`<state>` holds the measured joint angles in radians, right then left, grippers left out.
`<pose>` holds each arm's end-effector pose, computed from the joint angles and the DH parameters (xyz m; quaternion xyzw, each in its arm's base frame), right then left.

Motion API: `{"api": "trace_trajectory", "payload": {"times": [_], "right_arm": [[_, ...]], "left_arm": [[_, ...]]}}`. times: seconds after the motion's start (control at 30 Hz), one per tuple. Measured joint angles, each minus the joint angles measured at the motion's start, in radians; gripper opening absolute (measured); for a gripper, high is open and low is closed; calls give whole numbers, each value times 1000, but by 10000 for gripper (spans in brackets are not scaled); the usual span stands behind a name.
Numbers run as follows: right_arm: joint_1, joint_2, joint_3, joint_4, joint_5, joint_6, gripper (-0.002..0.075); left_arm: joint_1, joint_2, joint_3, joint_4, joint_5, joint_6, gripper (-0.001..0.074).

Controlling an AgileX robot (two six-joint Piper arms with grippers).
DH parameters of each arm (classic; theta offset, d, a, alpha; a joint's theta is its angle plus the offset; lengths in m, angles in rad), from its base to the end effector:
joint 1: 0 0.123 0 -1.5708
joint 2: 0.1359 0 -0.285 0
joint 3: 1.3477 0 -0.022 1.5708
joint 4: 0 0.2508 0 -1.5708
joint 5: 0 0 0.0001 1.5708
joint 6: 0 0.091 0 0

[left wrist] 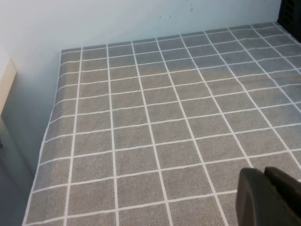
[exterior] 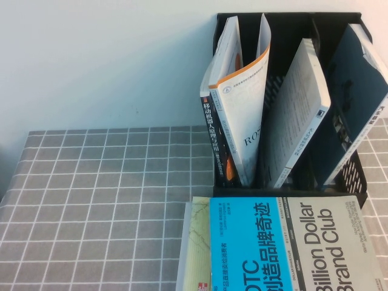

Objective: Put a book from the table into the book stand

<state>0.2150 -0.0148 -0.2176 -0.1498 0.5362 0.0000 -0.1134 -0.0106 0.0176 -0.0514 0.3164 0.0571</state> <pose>0.0376 0.0011 0.2380 -0.1094 0.7699 -0.0027 0.6287 0.0534 -0.0076 0.1793 0.0527 0.7836 -0.0388 0.6178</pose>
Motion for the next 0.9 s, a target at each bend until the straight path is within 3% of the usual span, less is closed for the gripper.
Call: {"api": "trace_trajectory", "payload": {"times": [0.3,0.9], "right_arm": [[-184,0,223,-2,-107,65,-3],[-252,0,235,5,-165,9,-3]], "left_arm": [[0,0,0,0,0,-2,-3],[0,0,0,0,0,-2,-3]]}}
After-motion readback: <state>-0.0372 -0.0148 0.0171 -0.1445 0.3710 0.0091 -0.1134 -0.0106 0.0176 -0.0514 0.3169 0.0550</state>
